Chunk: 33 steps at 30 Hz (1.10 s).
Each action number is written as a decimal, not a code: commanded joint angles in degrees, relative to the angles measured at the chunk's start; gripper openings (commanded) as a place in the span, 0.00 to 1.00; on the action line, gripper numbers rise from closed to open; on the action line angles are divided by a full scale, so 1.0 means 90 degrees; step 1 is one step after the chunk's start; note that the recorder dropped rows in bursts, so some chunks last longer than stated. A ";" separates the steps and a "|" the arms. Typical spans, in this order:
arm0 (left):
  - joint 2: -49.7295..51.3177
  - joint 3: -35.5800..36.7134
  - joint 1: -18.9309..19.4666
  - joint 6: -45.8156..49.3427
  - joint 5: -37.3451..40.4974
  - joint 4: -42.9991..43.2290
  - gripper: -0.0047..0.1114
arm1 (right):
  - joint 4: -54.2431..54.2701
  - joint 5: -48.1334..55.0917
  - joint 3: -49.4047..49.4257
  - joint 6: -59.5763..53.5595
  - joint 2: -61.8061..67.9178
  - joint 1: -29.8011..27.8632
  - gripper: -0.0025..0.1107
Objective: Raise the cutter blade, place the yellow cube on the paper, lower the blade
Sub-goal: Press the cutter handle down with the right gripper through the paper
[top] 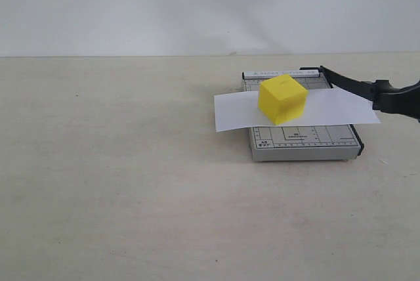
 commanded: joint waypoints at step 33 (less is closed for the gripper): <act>-0.0025 0.0025 0.0006 0.0002 -0.0098 -0.0049 0.08 | -0.0029 -0.0729 0.1324 -0.0139 0.1598 -0.0003 0.02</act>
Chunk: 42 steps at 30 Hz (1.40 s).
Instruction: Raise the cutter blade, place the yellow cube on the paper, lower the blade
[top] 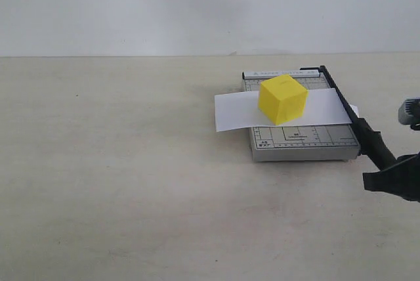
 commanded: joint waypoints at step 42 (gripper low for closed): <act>-0.0025 0.0025 0.0006 0.0002 -0.0098 -0.0049 0.08 | 0.0393 0.2932 -0.0217 0.0842 -0.5115 -0.0068 0.03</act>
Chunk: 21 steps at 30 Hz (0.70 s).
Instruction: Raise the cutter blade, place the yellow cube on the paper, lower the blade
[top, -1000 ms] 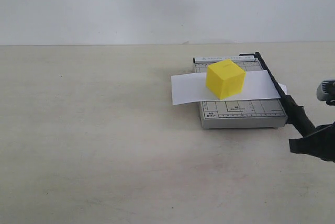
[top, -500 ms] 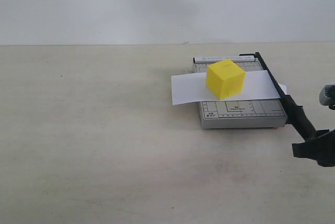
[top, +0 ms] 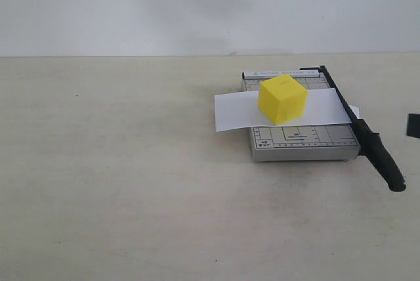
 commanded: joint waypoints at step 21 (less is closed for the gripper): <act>-0.0025 0.0025 0.0006 0.0002 -0.0098 -0.0049 0.08 | -0.1633 0.1119 0.0892 -0.0193 -0.5278 -0.0056 0.02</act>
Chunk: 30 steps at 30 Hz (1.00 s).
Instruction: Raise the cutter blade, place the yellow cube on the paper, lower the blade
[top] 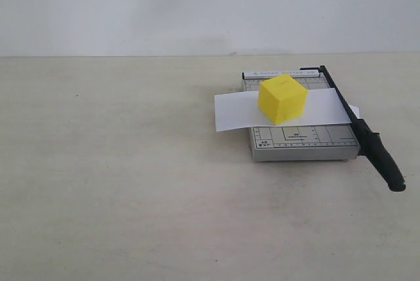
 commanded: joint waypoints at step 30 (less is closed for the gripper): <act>-0.0025 0.0025 0.0006 0.0002 -0.0098 -0.0049 0.08 | -0.1593 -0.0404 0.1980 0.1102 -0.0042 -0.0776 0.02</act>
